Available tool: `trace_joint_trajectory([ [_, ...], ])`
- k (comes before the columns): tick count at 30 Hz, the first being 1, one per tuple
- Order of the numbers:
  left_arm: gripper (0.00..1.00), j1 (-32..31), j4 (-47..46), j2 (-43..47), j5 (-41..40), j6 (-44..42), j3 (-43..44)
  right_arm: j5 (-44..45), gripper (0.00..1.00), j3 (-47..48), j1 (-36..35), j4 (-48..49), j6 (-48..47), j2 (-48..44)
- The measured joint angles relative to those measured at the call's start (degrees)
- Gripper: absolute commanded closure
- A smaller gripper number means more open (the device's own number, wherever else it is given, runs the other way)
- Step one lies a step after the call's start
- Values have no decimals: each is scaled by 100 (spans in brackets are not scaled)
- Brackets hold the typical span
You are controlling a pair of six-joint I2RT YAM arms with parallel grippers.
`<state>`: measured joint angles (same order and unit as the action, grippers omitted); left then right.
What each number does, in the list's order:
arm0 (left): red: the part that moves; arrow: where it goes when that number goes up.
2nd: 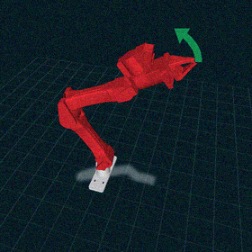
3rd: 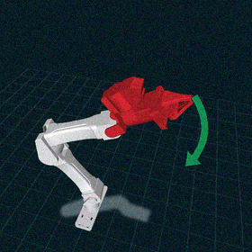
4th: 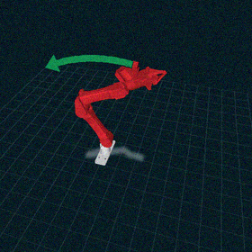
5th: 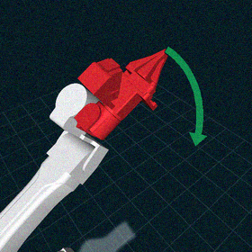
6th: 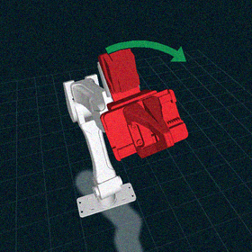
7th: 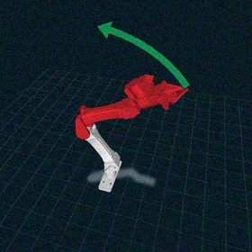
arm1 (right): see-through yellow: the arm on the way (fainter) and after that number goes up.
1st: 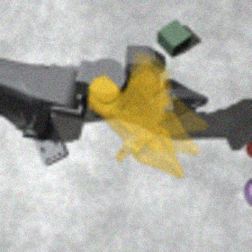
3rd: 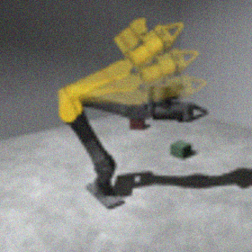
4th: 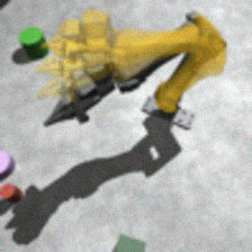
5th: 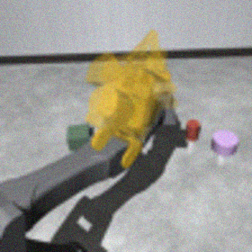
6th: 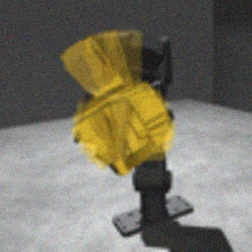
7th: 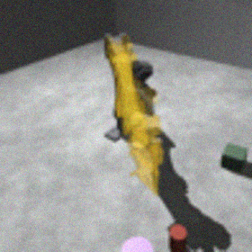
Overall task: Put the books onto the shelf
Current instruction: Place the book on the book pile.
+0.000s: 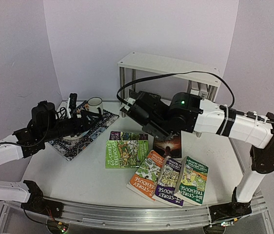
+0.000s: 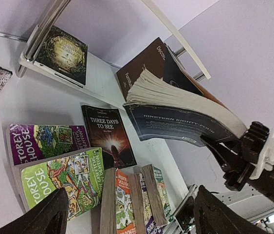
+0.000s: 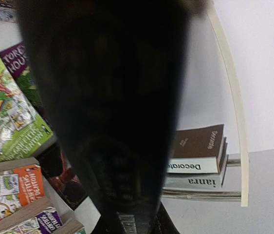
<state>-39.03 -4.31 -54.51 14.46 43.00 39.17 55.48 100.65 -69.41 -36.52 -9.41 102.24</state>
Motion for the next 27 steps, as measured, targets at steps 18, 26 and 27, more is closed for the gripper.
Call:
trace_joint_trajectory([
  [18,12,-4,-185,860,-515,1272,-1112,-870,83,-924,-477,-272,1388,1140],
  [26,12,-4,-197,876,-590,1517,-1194,-1694,42,-681,-488,-257,1798,1316],
  [27,12,-4,-195,876,-590,1546,-1194,-1801,33,-650,-481,-222,1789,1316],
])
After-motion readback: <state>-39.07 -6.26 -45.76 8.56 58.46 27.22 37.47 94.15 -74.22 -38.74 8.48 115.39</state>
